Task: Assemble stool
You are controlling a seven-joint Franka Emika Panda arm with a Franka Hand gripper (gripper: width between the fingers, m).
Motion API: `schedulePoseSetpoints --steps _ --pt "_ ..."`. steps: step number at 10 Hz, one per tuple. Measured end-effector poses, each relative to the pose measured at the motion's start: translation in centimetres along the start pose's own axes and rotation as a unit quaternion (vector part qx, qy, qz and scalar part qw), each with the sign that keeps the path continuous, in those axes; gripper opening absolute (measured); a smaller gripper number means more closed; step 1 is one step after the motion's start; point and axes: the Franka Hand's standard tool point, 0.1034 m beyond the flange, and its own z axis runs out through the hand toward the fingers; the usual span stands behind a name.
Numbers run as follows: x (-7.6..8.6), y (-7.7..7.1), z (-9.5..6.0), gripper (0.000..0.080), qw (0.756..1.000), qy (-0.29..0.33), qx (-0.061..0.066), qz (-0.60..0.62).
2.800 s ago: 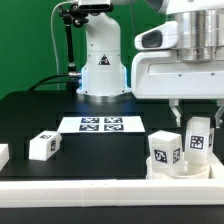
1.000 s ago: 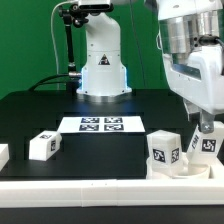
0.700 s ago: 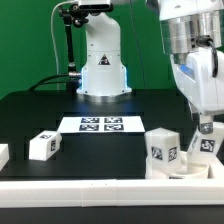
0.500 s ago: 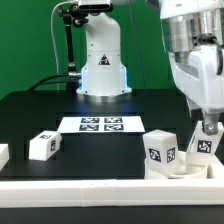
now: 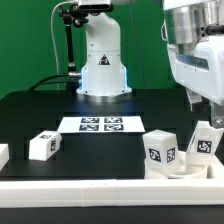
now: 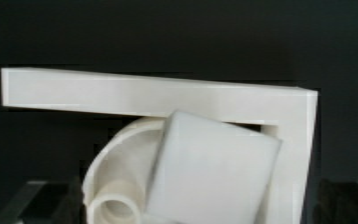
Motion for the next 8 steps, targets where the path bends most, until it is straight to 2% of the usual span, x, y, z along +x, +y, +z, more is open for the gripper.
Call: schedulePoseSetpoints --steps 2,3,5,6,8 --pt "-0.01 0.16 0.14 0.0649 0.995 0.004 -0.004 -0.099" --pt "0.0 0.28 0.2 0.0649 0.986 0.017 -0.011 -0.167" --pt "-0.25 0.07 -0.03 0.0649 0.949 0.042 -0.019 -0.311" --pt "-0.43 -0.12 -0.2 0.0649 0.927 0.043 -0.018 -0.372" --pt "-0.27 -0.05 -0.11 0.0649 0.896 0.042 -0.023 -0.442"
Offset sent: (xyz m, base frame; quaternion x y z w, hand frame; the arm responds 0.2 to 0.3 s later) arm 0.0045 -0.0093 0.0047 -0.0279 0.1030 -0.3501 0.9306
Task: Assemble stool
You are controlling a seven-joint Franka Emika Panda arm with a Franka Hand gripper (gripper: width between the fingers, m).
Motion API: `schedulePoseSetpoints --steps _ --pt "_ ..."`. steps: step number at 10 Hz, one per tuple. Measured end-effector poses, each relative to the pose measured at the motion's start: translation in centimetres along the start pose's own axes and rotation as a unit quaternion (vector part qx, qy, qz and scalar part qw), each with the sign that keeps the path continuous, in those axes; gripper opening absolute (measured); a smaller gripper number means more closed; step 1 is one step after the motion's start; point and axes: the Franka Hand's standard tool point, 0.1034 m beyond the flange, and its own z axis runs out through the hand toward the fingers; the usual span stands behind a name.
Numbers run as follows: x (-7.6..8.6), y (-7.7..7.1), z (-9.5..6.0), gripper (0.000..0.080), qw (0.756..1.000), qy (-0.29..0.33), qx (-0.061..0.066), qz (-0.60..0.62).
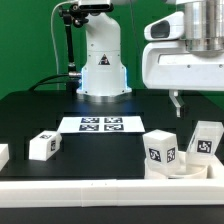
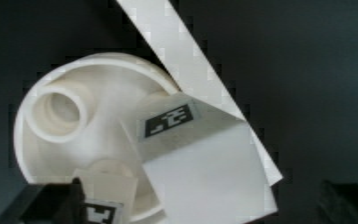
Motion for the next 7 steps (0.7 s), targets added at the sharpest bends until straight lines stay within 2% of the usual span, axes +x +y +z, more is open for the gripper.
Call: schedulePoseSetpoints --steps 3,4,6,7 --pt "0.0 0.03 0.02 0.0649 0.995 0.002 -0.003 -0.104" --pt "-0.08 -0.01 0.06 0.0649 0.984 0.006 -0.01 -0.178" --pt "-0.21 -0.62 -0.1 0.0649 0.959 0.022 -0.002 -0.281" --pt "-0.41 -0.78 -0.06 0.0649 0.941 0.022 -0.003 -0.337"
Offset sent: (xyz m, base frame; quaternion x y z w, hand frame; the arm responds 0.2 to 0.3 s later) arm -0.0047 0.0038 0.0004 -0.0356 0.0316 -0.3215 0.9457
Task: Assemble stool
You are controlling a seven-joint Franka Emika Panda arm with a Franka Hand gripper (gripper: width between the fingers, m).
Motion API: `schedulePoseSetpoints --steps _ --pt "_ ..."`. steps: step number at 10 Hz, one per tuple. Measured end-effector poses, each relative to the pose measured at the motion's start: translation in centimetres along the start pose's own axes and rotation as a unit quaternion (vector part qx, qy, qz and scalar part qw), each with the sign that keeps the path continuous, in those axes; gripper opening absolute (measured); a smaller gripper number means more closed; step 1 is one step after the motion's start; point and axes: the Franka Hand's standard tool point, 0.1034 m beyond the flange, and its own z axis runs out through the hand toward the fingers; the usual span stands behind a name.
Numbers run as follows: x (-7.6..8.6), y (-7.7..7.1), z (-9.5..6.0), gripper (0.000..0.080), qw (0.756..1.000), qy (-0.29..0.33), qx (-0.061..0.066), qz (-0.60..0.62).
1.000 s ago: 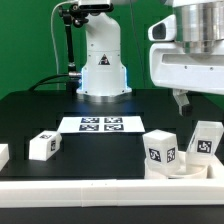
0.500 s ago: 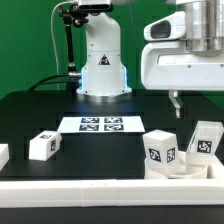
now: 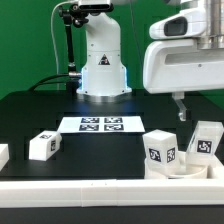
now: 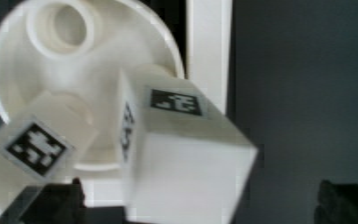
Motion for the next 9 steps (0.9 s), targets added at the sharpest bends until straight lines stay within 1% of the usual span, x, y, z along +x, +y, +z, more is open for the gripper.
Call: schedulePoseSetpoints --steps 4,5,6,7,9 --pt "-0.02 0.3 0.12 0.0649 0.991 -0.001 -0.001 -0.13" --pt "-0.01 0.45 0.17 0.0649 0.983 -0.002 -0.005 -0.183" --pt "-0.04 0.59 0.35 0.0649 0.965 -0.005 -0.014 -0.262" --pt "-0.03 0.67 0.41 0.0649 0.952 -0.008 -0.02 -0.306" --pt "-0.14 0.68 0.61 0.0649 0.92 -0.014 -0.025 -0.391"
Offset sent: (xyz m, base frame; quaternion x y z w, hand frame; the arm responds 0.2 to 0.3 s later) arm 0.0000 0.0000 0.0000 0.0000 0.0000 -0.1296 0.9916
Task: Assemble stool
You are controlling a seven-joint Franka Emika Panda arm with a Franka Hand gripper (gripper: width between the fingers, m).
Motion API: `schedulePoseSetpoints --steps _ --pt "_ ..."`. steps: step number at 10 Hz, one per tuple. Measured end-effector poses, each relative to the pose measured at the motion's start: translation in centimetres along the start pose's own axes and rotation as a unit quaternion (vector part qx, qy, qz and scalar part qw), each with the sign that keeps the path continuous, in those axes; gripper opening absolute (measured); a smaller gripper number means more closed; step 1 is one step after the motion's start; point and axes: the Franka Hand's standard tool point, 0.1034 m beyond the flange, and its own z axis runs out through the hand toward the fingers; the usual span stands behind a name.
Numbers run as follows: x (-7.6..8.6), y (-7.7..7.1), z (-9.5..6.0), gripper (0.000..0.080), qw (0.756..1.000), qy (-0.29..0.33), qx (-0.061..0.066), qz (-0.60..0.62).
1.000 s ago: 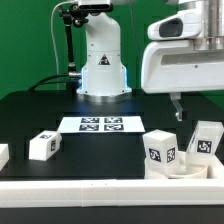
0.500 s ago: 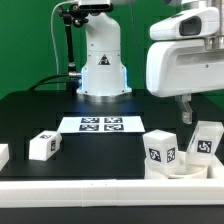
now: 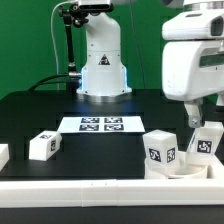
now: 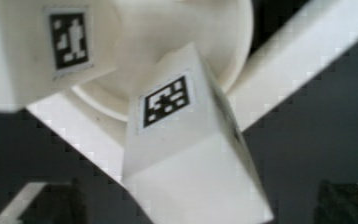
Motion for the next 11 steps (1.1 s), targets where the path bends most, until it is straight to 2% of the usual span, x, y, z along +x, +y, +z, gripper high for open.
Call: schedulePoseSetpoints --steps 1,3,6,7,8,9,10,11 --pt "-0.1 0.0 0.2 0.0649 0.999 -0.004 -0.001 -0.042" --pt "-0.4 0.2 0.9 0.0649 0.993 -0.02 0.007 -0.117" --pt "-0.8 0.2 2.2 0.0649 0.992 -0.026 0.012 -0.121" --pt "-0.8 0.2 2.2 0.0559 0.992 -0.026 0.012 -0.12" --pt "-0.9 0.2 2.2 0.0559 0.992 -0.026 0.012 -0.12" --pt "-0.9 0.3 2.2 0.0391 0.992 -0.026 0.012 -0.119" --pt "-0.9 0.3 2.2 0.0339 0.992 -0.026 0.012 -0.119" --pt "-0.9 0.3 2.2 0.0339 0.993 -0.026 0.012 -0.111"
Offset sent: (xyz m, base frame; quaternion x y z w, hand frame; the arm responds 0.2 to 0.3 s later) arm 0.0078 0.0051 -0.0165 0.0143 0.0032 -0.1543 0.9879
